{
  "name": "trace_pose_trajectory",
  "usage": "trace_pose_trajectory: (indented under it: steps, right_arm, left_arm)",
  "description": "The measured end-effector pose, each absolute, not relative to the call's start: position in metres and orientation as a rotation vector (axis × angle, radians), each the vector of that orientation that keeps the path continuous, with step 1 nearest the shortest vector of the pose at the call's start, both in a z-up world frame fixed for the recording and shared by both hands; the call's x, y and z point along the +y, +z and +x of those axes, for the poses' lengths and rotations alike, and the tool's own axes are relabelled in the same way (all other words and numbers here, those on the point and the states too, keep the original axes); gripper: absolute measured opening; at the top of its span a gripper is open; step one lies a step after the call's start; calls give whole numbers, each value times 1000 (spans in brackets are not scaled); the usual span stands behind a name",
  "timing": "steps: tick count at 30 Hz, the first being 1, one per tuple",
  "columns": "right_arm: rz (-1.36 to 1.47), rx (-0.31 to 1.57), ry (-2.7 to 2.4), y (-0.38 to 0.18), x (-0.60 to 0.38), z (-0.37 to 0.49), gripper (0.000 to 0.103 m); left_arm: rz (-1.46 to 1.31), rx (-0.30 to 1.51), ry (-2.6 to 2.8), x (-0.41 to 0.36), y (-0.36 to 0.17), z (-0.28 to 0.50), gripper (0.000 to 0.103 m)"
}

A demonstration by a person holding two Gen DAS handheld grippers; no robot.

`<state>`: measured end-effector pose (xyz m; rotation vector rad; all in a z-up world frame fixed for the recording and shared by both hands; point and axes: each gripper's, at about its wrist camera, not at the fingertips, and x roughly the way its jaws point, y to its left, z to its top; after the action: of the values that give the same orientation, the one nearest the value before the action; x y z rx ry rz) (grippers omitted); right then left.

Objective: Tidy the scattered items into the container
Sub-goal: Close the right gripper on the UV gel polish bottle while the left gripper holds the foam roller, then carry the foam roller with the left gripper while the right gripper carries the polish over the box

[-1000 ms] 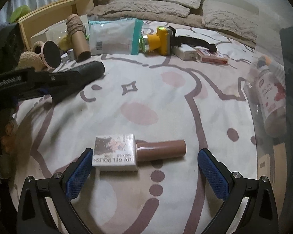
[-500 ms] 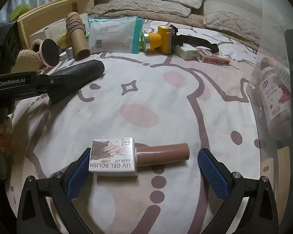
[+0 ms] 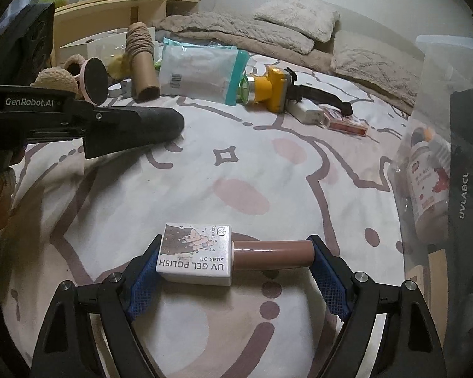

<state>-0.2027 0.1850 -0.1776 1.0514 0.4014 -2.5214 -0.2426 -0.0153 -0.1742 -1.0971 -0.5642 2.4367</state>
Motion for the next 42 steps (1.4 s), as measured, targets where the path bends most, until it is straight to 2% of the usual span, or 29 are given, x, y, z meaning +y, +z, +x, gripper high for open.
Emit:
trace_pose_trajectory:
  steps: [4, 10, 23, 42]
  right_arm:
    - [1001, 388, -2532, -169, 184, -196, 87]
    - [997, 265, -2546, -161, 197, -197, 87]
    - [966, 61, -2576, -140, 215, -187, 87]
    - [785, 90, -2581, -81, 209, -139, 87]
  left_arm:
    - [-1056, -527, 2415, -9, -165, -234, 6]
    - [-1005, -472, 2400, 1, -154, -223, 6]
    - [-933, -464, 2395, 3, -133, -203, 6]
    - [-791, -455, 2429, 7, -92, -153, 6]
